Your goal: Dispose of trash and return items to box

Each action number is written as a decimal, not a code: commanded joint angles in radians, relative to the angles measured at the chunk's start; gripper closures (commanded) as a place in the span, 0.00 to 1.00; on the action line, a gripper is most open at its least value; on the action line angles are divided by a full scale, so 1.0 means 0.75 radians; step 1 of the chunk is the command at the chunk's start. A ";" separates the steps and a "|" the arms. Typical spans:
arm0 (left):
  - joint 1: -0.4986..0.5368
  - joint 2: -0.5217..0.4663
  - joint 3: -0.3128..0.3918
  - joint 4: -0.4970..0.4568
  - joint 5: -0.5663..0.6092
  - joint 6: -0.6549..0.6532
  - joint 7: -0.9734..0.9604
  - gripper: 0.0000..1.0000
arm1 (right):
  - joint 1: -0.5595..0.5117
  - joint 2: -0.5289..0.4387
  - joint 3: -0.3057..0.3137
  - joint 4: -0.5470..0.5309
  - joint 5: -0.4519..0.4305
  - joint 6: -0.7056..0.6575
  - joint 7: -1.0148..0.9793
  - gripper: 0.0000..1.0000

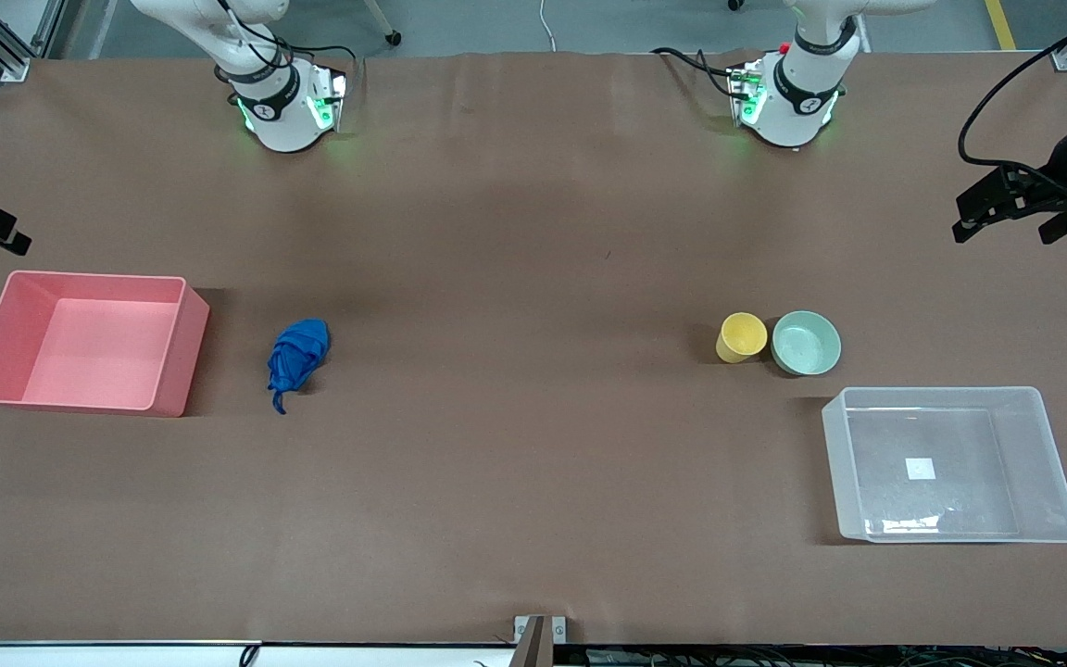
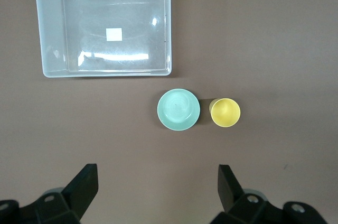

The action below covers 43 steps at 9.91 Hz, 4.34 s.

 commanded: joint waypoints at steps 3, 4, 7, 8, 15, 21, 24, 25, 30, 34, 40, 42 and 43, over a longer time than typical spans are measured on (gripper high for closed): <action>-0.009 0.013 0.014 -0.047 0.024 0.030 0.018 0.01 | 0.023 -0.021 0.018 0.064 -0.047 -0.080 0.002 0.00; -0.009 0.022 0.016 -0.047 0.018 0.032 0.010 0.01 | 0.019 -0.021 0.018 0.064 -0.047 -0.078 0.003 0.00; -0.009 0.038 0.014 -0.163 0.024 0.133 0.014 0.02 | 0.036 -0.017 0.018 0.033 -0.031 -0.066 0.007 0.00; -0.011 0.034 0.006 -0.285 0.026 0.242 0.014 0.02 | 0.086 0.007 0.018 -0.005 -0.029 -0.033 0.009 0.00; -0.007 0.272 -0.002 -1.032 0.026 1.348 0.016 0.04 | 0.340 0.267 0.016 -0.823 -0.035 1.045 0.138 0.00; 0.013 0.543 0.004 -1.041 0.030 1.574 0.020 0.27 | 0.371 0.505 0.018 -0.946 -0.033 1.443 0.144 0.12; 0.032 0.541 0.006 -1.053 0.030 1.574 0.020 0.92 | 0.369 0.531 0.020 -0.942 -0.031 1.467 0.196 0.93; 0.034 0.531 0.010 -1.063 0.030 1.568 0.022 1.00 | 0.373 0.531 0.020 -0.936 -0.031 1.460 0.241 0.99; 0.036 0.203 0.053 -1.076 0.030 1.175 0.081 1.00 | 0.414 0.354 0.026 -0.678 -0.033 0.920 0.469 0.99; 0.036 0.381 0.167 -0.568 0.016 0.934 0.253 0.99 | 0.053 0.157 0.005 -0.523 -0.120 0.554 -0.032 0.99; 0.068 0.991 0.213 0.084 -0.119 0.913 0.286 0.99 | -0.410 0.342 0.009 -0.752 -0.172 1.085 -0.507 0.96; 0.071 1.087 0.213 0.139 -0.169 0.924 0.286 0.98 | -0.429 0.463 0.016 -0.815 -0.160 1.308 -0.505 0.88; 0.071 1.114 0.215 0.133 -0.167 0.964 0.286 0.96 | -0.425 0.508 0.018 -0.842 -0.157 1.406 -0.503 0.64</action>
